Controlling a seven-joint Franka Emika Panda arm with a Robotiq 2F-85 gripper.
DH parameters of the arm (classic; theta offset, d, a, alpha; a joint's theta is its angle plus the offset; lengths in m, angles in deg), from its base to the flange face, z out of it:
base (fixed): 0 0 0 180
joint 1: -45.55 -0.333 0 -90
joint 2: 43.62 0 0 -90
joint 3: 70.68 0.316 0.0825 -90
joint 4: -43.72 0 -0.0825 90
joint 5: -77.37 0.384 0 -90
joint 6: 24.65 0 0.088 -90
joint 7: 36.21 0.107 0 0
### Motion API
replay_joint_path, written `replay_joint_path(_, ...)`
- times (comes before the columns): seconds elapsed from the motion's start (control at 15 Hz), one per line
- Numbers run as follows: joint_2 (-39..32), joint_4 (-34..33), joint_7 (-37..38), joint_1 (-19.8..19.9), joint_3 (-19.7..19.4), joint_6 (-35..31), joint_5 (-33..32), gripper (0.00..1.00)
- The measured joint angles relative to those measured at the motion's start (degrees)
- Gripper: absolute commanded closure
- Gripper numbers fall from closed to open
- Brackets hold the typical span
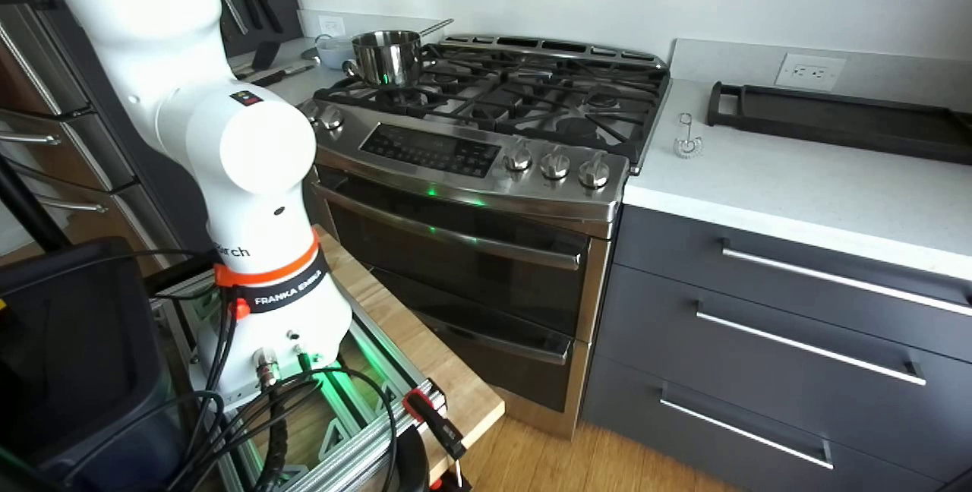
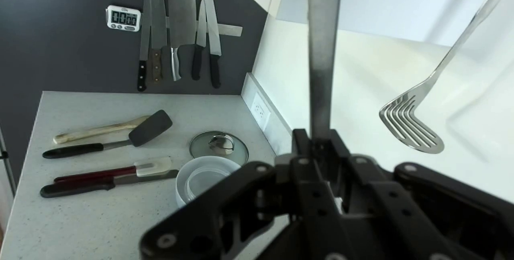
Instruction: Remove the silver utensil from the pot and hang it on the hook at the top left
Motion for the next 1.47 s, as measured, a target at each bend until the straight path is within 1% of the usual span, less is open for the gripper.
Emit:
replay_joint_path(0.2, -0.22, -0.55, 0.51, 0.11, -0.13, 0.45, 0.0, 0.97)
replay_joint_path(0.47, -1.33, -3.22, 3.01, 0.22, -0.24, 2.61, 0.04, 0.97)
replay_joint_path(0.67, -2.72, -5.36, 5.17, 0.21, -0.21, 2.93, 0.05, 0.97)
replay_joint_path(1.13, -7.38, -10.53, 7.43, -0.57, 0.59, 2.13, 1.31, 0.97)
replay_joint_path(1.47, -9.81, -14.08, 7.68, -1.88, 1.76, -0.54, 2.25, 0.97)
